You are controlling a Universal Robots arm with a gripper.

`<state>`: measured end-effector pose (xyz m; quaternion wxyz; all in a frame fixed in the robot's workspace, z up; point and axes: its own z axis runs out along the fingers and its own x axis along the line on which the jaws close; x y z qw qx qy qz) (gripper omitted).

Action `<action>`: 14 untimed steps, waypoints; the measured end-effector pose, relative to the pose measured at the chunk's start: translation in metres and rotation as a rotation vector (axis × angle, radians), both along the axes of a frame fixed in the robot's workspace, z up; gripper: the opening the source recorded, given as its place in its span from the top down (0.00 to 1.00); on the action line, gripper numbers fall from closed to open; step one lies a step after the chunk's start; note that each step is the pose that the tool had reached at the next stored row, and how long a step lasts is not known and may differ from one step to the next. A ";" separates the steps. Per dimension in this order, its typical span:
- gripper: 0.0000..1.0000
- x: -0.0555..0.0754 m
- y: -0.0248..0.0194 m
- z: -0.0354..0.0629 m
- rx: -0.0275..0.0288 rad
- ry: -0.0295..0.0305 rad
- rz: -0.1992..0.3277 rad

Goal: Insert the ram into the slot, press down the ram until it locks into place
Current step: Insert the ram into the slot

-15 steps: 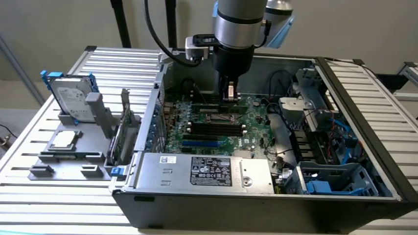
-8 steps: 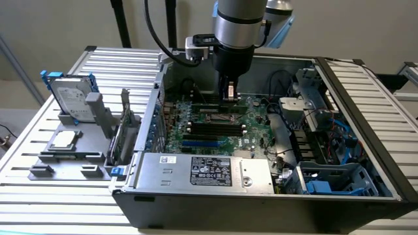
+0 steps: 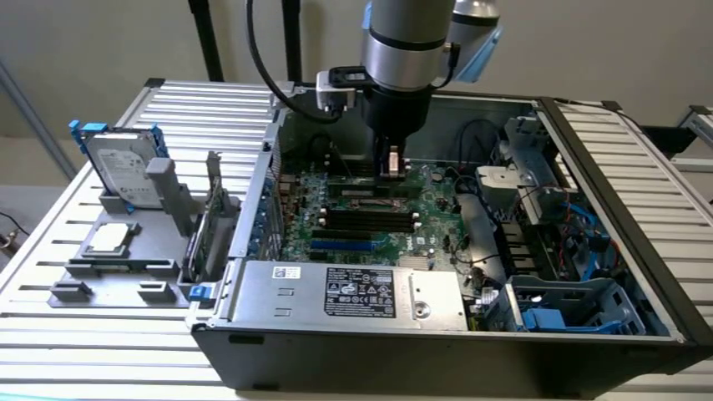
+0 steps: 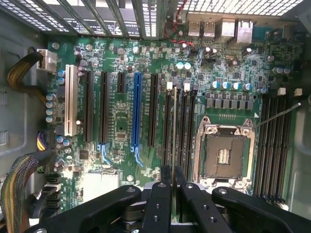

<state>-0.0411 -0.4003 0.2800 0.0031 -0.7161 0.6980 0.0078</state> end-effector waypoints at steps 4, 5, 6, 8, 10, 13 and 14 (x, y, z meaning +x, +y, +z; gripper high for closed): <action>0.87 0.000 0.0000 -0.0073 0.0001 -0.0001 0.000; 0.87 0.000 0.0000 -0.0091 0.0000 -0.0001 -0.001; 0.87 0.000 0.0000 -0.0108 -0.0001 -0.0001 -0.002; 0.87 0.000 0.0000 -0.0144 -0.0006 0.0000 -0.004; 0.87 0.000 0.0000 -0.0172 -0.0020 0.0000 -0.005; 0.87 0.001 0.0000 -0.0197 -0.0089 0.0003 -0.007; 0.87 0.001 0.0000 -0.0201 -0.0119 0.0004 -0.008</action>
